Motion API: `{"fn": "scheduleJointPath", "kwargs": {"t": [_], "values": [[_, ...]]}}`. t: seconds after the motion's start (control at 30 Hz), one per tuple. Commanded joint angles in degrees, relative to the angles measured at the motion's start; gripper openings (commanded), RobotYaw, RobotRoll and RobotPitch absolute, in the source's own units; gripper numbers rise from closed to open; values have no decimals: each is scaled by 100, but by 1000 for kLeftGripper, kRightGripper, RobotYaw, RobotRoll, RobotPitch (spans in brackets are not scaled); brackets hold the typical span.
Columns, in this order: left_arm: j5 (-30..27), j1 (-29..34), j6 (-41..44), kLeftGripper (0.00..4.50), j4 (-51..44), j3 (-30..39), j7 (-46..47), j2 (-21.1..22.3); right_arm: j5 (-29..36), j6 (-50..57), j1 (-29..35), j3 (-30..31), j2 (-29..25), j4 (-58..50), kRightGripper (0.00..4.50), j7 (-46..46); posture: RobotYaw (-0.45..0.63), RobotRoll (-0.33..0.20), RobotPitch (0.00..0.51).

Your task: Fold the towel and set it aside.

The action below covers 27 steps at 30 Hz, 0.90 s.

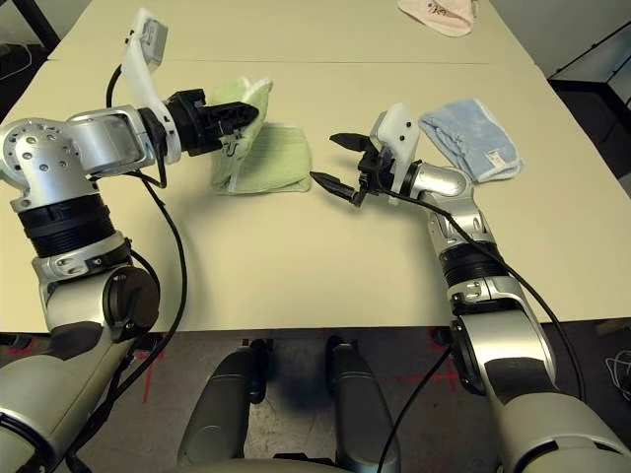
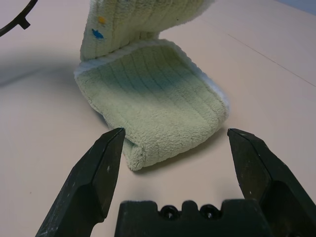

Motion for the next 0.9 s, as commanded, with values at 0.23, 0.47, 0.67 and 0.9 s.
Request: {"fn": "scheduleJointPath", "kwargs": {"t": [0.23,0.47,0.67,0.9], "values": [[-2,-55,-323,44,362,-354,-135,-159,-6,-25,66,-34,-35,24,4500,7,71,0,194],[-3,159,-287,44,242,-620,-132,-388,-15,-48,55,-21,-24,48,4500,25,73,0,193],[69,358,-375,44,241,-965,-229,-441,-18,-40,50,-16,-23,46,4500,34,72,0,195],[406,774,-756,44,363,-1633,-482,-213,-23,-42,57,-11,-20,7,4500,25,71,0,196]]}}
